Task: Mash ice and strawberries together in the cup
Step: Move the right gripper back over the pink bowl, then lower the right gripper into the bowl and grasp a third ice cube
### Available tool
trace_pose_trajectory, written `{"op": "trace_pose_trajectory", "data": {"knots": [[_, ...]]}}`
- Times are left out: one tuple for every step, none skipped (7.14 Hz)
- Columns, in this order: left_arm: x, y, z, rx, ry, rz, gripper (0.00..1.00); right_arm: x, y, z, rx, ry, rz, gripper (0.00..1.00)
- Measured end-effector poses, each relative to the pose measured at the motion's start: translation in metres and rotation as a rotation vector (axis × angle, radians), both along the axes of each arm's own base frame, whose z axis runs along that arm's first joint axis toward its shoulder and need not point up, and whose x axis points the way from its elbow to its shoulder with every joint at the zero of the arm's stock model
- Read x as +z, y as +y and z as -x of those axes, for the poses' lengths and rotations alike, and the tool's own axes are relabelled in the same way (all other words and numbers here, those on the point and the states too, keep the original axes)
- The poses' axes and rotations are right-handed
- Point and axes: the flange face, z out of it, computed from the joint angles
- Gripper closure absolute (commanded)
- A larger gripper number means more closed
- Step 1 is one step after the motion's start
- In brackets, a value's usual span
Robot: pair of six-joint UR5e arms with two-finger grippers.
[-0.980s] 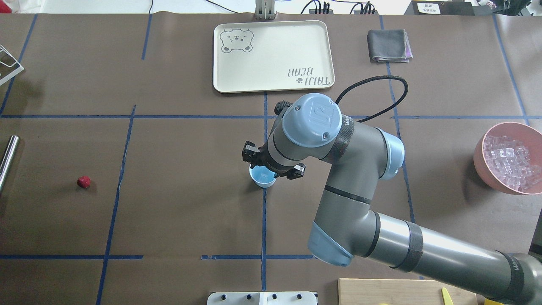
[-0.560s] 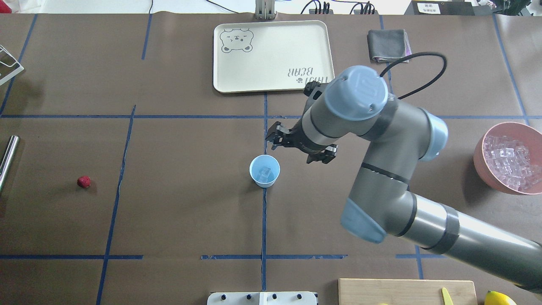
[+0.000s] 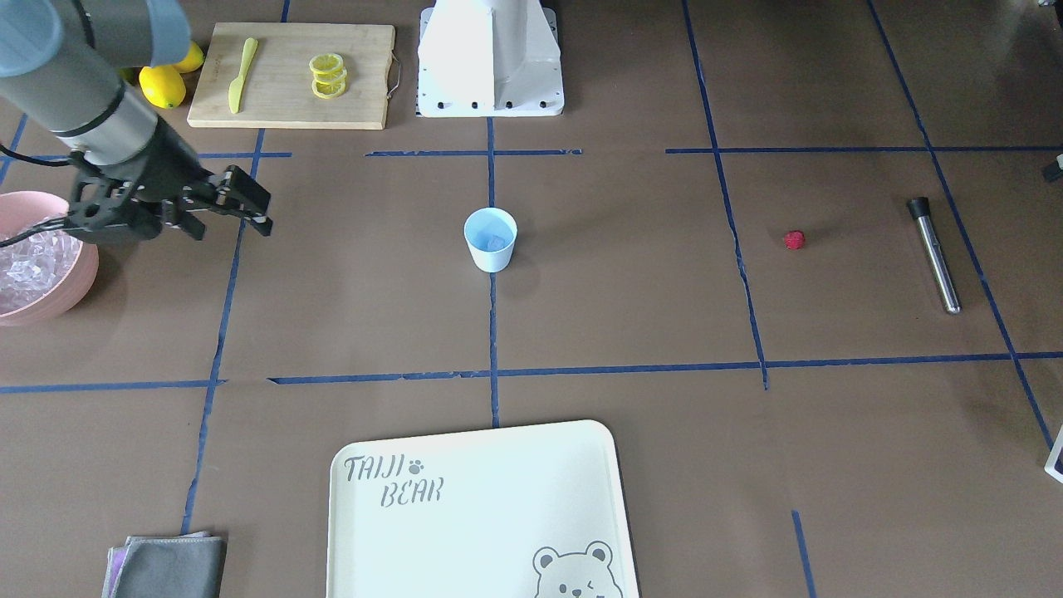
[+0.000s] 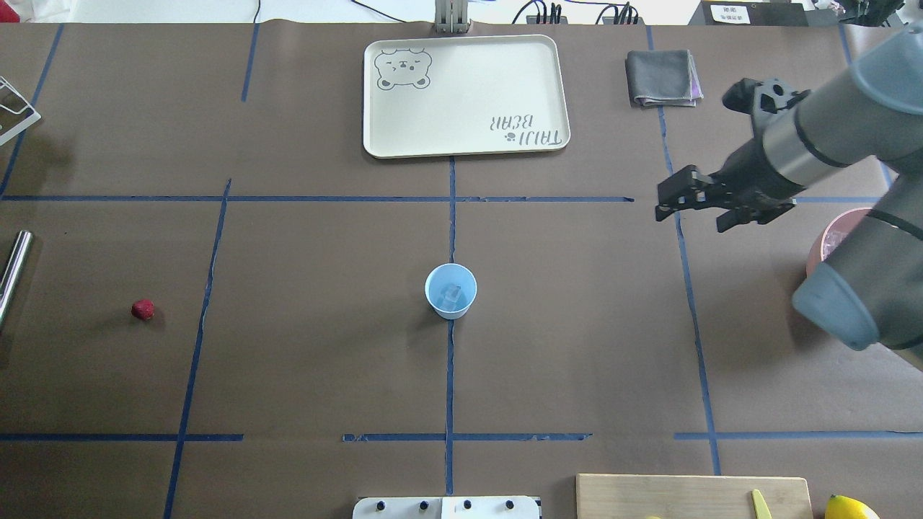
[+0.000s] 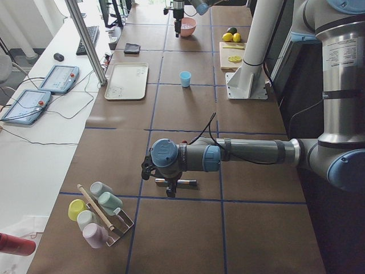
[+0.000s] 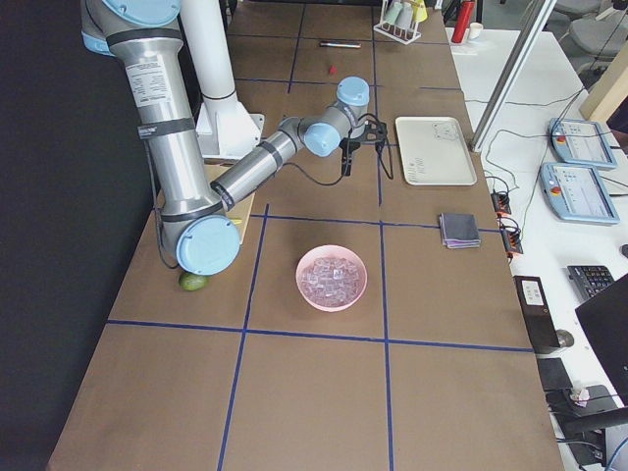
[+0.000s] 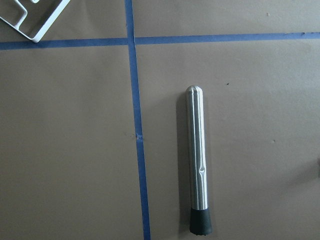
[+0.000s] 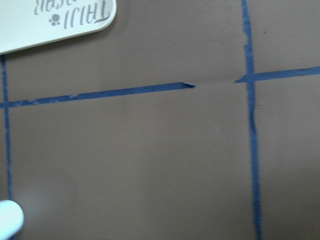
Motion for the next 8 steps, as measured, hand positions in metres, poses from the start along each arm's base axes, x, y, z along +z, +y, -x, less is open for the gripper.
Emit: {"op": "trace_pose_trajectory", "data": {"knots": [[0.0,0.001,0.0,0.0,0.001,0.001,0.0,0.045,0.008,-0.035,-0.042,0.048,-0.044,0.0],[0.0,0.002,0.0,0.0,0.001,0.001,0.0,0.086,0.015,-0.064,-0.068,0.094,-0.059,0.0],[0.0,0.002,0.0,0.0,0.0,0.0,0.0,0.121,0.017,-0.088,-0.079,0.131,-0.056,0.0],[0.0,0.002,0.0,0.0,0.0,0.0,0.0,0.155,0.014,-0.11,-0.085,0.163,-0.047,0.01],[-0.001,0.002,0.0,0.0,0.0,-0.001,0.0,0.183,0.01,-0.123,-0.084,0.186,-0.022,0.01],[-0.001,0.002,0.0,0.0,0.001,-0.001,0.0,0.202,0.008,-0.131,-0.074,0.202,0.01,0.02],[-0.001,0.002,0.0,0.0,0.001,-0.002,0.0,0.212,0.006,-0.135,-0.054,0.209,0.04,0.02],[-0.002,0.002,0.0,0.0,0.001,-0.003,0.0,0.216,0.004,-0.136,-0.027,0.213,0.076,0.02]]}}
